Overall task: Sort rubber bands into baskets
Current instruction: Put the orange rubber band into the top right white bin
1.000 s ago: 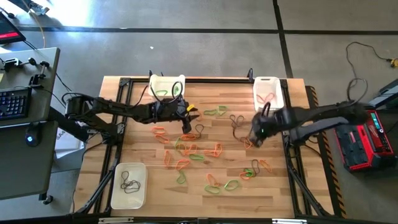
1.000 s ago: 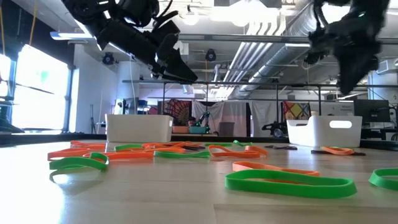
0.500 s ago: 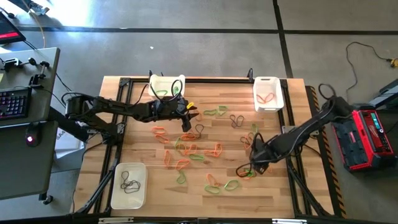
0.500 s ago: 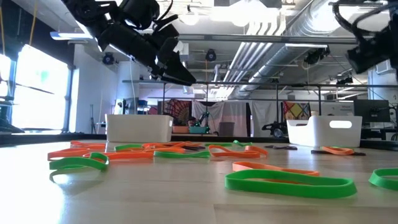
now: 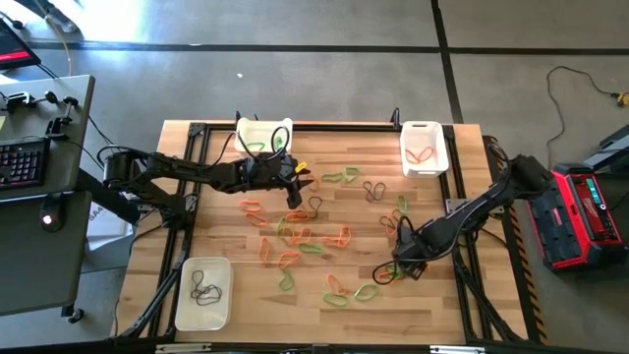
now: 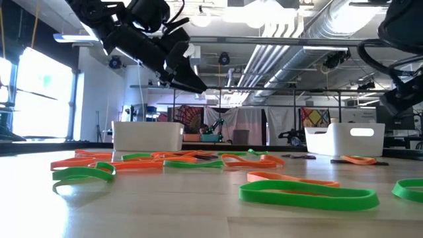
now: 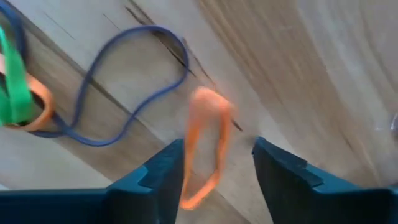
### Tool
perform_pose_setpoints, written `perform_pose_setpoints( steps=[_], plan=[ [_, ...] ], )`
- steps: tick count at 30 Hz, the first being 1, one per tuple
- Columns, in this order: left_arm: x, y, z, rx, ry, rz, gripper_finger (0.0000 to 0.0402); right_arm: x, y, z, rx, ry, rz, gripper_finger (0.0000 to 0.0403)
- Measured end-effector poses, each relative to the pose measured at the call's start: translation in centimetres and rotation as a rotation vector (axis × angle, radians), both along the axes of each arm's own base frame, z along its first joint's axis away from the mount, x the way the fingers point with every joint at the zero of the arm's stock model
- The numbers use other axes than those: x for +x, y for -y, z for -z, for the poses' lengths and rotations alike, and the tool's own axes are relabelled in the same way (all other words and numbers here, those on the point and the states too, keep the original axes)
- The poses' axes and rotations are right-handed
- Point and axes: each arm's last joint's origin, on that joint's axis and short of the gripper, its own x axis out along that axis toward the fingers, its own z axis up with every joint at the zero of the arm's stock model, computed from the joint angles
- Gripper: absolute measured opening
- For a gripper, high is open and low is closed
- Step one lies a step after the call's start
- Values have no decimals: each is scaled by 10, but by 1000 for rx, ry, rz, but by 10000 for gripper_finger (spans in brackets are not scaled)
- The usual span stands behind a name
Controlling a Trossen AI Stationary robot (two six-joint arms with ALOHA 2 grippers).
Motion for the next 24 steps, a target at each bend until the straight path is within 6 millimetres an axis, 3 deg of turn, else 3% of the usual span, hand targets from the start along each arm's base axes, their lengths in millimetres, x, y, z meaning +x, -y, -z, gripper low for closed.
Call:
perform_pose_setpoints(
  steps=[9,17,24],
  plan=[
    [0,0,0,-5,1,-3,134,5,-3,-1,52,55,-81,10],
    [0,0,0,-5,-1,-3,129,26,8,-29,-3,236,-104,3],
    [0,0,0,-5,-2,-3,129,25,58,-65,-294,235,33,1]
  ],
)
